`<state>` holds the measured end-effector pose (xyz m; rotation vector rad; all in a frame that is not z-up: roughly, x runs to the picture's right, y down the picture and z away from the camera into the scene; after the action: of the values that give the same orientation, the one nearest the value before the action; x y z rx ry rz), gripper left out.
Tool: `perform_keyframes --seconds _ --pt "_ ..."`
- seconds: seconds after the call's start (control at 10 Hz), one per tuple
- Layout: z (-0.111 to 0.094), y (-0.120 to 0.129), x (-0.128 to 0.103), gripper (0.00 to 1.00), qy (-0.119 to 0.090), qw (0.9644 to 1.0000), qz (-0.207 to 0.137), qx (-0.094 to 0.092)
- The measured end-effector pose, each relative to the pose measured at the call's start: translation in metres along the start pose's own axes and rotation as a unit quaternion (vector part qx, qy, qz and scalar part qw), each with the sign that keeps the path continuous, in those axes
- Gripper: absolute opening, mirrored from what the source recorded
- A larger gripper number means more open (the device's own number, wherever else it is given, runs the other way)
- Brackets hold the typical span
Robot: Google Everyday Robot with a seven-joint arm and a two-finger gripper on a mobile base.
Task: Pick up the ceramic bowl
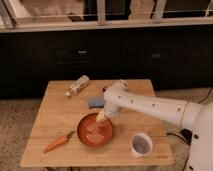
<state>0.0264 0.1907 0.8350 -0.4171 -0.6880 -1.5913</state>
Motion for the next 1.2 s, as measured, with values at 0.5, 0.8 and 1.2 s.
perform_keyframes --seconds 0.5,0.8,1.2 --pt "0.007 -0.002 0.003 0.80 0.000 1.0000 -0.007 0.005" --pt "0.010 -0.001 0.005 0.80 0.000 0.9999 -0.009 0.006" --pt "0.014 -0.003 0.008 0.68 -0.001 0.9999 -0.012 0.009"
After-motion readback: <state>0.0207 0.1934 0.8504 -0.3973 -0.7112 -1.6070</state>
